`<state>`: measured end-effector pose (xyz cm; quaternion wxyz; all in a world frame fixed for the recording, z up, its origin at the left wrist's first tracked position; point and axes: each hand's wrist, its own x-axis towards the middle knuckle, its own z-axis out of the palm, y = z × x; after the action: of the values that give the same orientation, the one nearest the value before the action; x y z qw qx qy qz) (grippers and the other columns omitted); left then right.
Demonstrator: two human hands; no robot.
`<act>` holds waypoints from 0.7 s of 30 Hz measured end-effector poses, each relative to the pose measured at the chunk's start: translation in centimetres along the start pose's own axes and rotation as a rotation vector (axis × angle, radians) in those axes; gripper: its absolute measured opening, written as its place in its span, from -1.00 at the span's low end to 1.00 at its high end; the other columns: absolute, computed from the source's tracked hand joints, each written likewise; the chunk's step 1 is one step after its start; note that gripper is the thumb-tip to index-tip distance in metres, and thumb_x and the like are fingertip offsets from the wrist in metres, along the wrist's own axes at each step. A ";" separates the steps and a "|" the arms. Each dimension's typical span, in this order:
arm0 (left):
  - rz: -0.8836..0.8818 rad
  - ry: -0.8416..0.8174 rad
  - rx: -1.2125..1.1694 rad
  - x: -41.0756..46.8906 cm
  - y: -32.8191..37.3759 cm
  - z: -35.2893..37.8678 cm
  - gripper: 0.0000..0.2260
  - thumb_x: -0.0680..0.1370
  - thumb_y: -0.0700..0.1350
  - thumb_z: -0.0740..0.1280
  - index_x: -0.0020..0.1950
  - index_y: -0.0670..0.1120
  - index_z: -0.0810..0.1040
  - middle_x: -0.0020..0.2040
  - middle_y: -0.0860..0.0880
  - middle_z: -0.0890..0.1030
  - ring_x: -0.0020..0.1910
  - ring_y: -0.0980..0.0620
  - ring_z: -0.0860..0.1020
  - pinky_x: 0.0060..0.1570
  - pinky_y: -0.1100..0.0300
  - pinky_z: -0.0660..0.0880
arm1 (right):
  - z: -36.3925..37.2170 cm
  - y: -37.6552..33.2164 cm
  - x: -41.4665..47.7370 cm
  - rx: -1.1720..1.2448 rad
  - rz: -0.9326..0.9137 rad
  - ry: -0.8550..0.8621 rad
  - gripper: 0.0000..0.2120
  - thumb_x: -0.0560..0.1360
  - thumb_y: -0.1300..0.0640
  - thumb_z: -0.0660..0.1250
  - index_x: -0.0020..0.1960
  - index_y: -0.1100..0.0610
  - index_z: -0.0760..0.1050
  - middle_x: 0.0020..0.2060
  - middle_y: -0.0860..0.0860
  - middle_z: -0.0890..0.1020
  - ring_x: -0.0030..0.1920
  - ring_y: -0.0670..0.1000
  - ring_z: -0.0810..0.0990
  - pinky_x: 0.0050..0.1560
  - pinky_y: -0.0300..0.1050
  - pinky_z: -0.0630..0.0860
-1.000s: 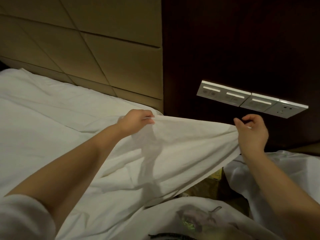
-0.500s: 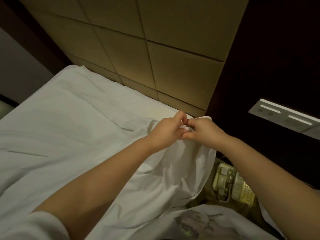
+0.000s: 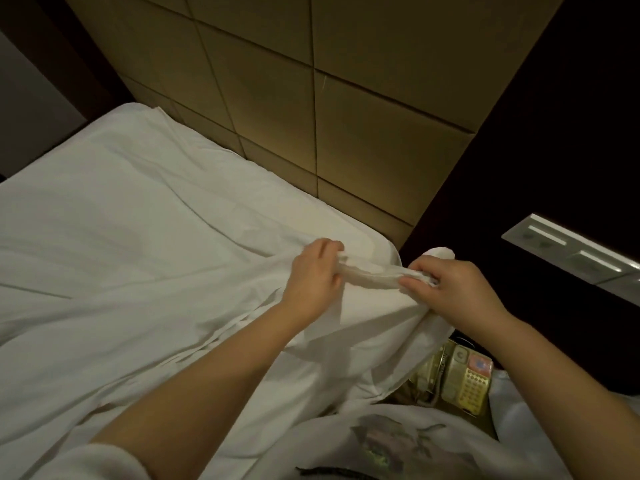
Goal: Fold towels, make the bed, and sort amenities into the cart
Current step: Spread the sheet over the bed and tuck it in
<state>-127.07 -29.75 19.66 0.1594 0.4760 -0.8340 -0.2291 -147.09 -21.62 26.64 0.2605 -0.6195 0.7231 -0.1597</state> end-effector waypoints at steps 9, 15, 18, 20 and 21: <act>-0.348 -0.022 0.018 -0.8 -2.3 0.9 -0.64 0.47 -0.03 0.37 0.20 -0.14 0.42 0.09 -0.11 0.47 0.04 -0.13 0.48 -0.03 -0.02 0.48 | 0.8 1.2 -1.2 0.010 0.019 0.066 -0.78 0.50 0.00 0.36 0.08 0.07 0.62 -0.14 -0.02 0.64 -0.10 -0.03 0.55 -0.19 -0.16 0.40; -0.431 0.080 0.012 -0.2 -1.1 2.0 -0.77 0.54 -0.10 0.24 0.16 -0.13 0.46 0.06 -0.10 0.50 -0.01 -0.12 0.50 -0.08 -0.03 0.49 | 1.1 1.5 -2.2 0.045 -0.040 0.091 -0.84 0.49 0.05 0.39 0.04 0.04 0.66 -0.15 -0.07 0.68 -0.11 -0.08 0.60 -0.16 -0.28 0.44; -0.456 0.121 -0.002 0.0 -2.0 2.2 -0.83 0.53 -0.21 0.18 0.08 -0.16 0.50 0.02 -0.13 0.52 -0.06 -0.14 0.51 -0.15 0.02 0.46 | 1.2 1.8 -2.7 0.047 -0.044 0.101 -0.83 0.48 0.06 0.40 0.05 0.06 0.66 -0.14 -0.08 0.68 -0.12 -0.11 0.58 -0.14 -0.33 0.41; -0.480 0.157 -0.096 -0.1 -2.7 2.1 -0.84 0.53 -0.28 0.13 0.04 -0.18 0.46 -0.12 -0.13 0.51 -0.17 -0.13 0.49 -0.27 0.10 0.36 | 1.2 1.9 -2.9 0.055 -0.030 0.113 -0.84 0.49 0.06 0.39 0.04 0.06 0.66 -0.15 -0.10 0.66 -0.12 -0.11 0.57 -0.11 -0.21 0.48; -0.489 0.167 -0.138 -0.2 -2.9 1.9 -0.82 0.53 -0.31 0.11 0.06 -0.19 0.44 -0.19 -0.12 0.49 -0.21 -0.12 0.46 -0.30 0.12 0.31 | 1.2 1.9 -2.9 0.061 -0.019 0.120 -0.84 0.49 0.07 0.39 0.04 0.06 0.66 -0.16 -0.11 0.65 -0.12 -0.10 0.57 -0.09 -0.18 0.49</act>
<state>-125.80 -30.47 16.46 0.1998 0.6685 -0.6606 -0.2772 -147.67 -18.27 25.08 0.2340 -0.6075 0.7262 -0.2209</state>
